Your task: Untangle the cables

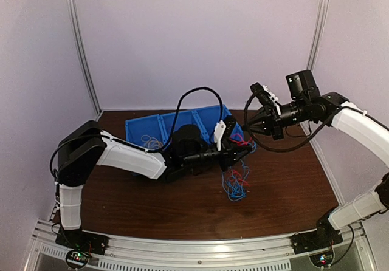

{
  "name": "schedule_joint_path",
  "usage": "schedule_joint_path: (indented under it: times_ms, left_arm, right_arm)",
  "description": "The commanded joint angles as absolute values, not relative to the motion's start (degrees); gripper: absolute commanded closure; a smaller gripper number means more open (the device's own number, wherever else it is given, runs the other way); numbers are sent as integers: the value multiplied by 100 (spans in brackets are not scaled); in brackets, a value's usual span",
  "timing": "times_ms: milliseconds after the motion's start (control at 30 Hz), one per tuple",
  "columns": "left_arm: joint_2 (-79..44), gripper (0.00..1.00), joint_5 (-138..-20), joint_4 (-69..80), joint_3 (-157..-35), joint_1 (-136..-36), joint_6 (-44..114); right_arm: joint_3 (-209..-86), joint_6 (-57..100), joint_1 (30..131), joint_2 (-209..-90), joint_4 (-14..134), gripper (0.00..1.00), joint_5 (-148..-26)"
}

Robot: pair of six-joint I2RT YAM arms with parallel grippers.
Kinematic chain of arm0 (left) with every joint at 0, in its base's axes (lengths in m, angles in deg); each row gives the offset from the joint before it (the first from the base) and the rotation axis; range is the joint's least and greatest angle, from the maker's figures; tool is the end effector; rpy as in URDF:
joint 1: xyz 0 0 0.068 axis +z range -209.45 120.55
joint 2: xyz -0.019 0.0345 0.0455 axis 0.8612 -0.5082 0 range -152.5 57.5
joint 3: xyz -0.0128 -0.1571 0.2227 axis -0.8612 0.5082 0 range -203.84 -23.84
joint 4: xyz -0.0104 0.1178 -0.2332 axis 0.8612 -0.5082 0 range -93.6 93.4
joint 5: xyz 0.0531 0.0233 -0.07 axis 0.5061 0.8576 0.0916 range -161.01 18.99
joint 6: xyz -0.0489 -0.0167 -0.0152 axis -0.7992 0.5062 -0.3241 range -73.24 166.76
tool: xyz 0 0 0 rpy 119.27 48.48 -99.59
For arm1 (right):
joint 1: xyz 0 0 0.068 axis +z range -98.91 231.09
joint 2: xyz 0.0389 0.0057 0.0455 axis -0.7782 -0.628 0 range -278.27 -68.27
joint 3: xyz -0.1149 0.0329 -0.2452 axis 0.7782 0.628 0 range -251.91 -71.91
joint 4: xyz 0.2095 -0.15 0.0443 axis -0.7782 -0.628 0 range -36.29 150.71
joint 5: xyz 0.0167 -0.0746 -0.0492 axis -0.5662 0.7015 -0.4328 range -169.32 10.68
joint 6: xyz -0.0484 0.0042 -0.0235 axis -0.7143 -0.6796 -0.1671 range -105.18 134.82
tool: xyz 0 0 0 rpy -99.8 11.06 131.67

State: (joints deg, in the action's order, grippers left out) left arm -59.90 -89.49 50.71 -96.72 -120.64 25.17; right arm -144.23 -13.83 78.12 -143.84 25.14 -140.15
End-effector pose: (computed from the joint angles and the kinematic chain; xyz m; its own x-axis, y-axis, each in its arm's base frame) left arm 0.2148 -0.4137 0.2240 -0.3402 -0.1057 -0.9344 0.9232 0.1513 -0.3532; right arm 0.2294 0.1520 0.3578 -0.0934 -0.3101 -0.9461 -0.9939 -0.0268 0.1069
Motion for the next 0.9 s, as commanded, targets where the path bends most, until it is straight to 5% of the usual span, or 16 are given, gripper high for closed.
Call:
schedule_joint_path:
  times_ms: [0,233,767,867]
  left_arm:
    - [-6221,86,-9112,5865,-9597,-12047,2437]
    - [-6271,100,-9076,6041,-9073,-12054,2257]
    - [-6572,100,-9046,6799,-7629,-12053,1787]
    - [-6581,92,-9053,6776,-7651,-12049,1835]
  right_arm:
    - [-15121,-1155,7772,-14316,2539,100,-14184]
    - [-15927,-585,7322,-14332,2837,100,-14273]
    - [-16833,565,6630,-14333,3612,100,-14638]
    - [-16694,763,6630,-14328,3803,100,-14712]
